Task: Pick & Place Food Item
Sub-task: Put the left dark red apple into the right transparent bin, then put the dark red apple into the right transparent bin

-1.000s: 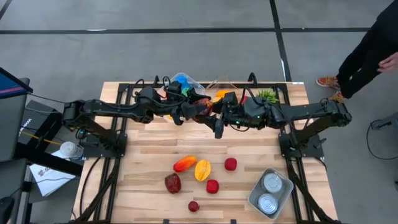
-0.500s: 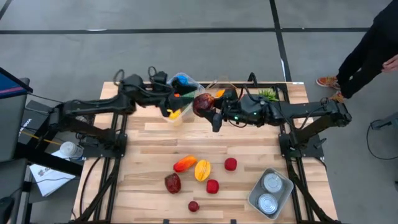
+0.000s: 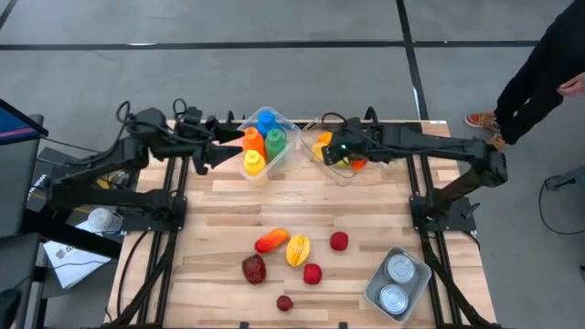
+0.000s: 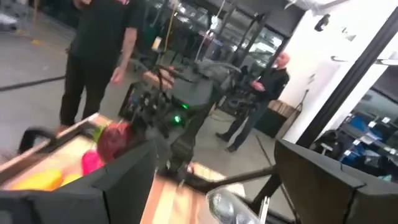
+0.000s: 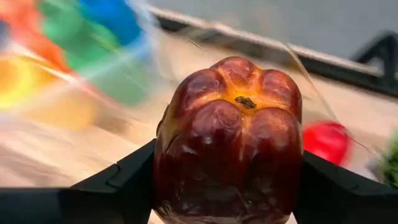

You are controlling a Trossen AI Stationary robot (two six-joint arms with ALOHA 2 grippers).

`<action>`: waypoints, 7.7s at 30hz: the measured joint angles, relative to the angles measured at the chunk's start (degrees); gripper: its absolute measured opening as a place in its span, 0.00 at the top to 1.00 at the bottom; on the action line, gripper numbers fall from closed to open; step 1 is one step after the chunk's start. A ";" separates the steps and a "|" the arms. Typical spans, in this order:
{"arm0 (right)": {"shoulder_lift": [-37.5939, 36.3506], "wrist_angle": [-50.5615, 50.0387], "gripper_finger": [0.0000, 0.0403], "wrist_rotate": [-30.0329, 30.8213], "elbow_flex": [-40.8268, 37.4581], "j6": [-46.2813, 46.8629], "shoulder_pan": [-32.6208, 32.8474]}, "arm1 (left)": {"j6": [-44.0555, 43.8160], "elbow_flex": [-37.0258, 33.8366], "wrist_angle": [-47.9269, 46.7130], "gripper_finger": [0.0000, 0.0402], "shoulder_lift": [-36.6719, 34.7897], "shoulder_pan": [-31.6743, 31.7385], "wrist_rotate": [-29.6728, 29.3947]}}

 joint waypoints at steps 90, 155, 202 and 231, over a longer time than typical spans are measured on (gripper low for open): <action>-4.27 -7.28 0.03 -6.57 0.02 3.04 25.27 | 39.51 -7.84 -9.30 0.27 50.01 -43.25 -1.73; -4.48 43.95 0.03 -11.15 0.09 -23.59 10.42 | -14.57 -4.22 59.24 0.30 28.53 -3.26 -4.09; -4.29 50.79 0.03 -37.34 0.04 -28.18 -0.89 | -14.44 -0.50 61.07 0.30 32.68 -2.68 -7.83; -5.40 46.83 0.36 -39.88 0.07 -28.35 -1.86 | -15.55 6.04 56.95 0.27 38.49 -2.06 -0.51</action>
